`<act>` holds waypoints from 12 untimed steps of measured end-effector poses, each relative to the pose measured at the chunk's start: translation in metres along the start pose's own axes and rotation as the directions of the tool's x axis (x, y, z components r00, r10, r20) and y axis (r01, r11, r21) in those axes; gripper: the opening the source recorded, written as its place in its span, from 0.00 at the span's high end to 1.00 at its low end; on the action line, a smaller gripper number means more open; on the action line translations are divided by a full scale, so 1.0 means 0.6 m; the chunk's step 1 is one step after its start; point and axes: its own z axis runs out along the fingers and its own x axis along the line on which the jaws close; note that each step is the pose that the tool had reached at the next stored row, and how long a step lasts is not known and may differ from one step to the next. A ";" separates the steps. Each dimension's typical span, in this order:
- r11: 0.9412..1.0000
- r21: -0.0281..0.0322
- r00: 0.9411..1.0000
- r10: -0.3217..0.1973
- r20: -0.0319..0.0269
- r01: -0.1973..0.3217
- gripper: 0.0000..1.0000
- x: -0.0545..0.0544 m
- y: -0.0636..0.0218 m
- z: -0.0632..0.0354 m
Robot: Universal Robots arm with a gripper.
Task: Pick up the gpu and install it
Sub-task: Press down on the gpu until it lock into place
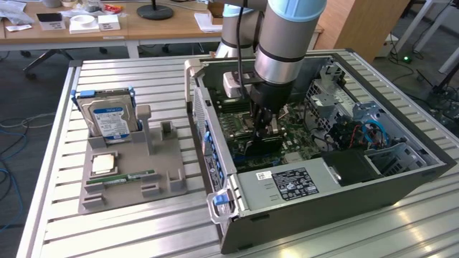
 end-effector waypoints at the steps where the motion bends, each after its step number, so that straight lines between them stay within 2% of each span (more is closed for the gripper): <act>1: 1.000 0.000 1.000 0.000 0.000 0.000 0.89 0.000 0.000 0.000; 9: 1.000 0.000 1.000 0.000 0.001 0.000 0.89 0.000 0.000 0.000; 12: 1.000 0.000 1.000 0.000 0.000 0.000 0.89 0.000 0.000 -0.007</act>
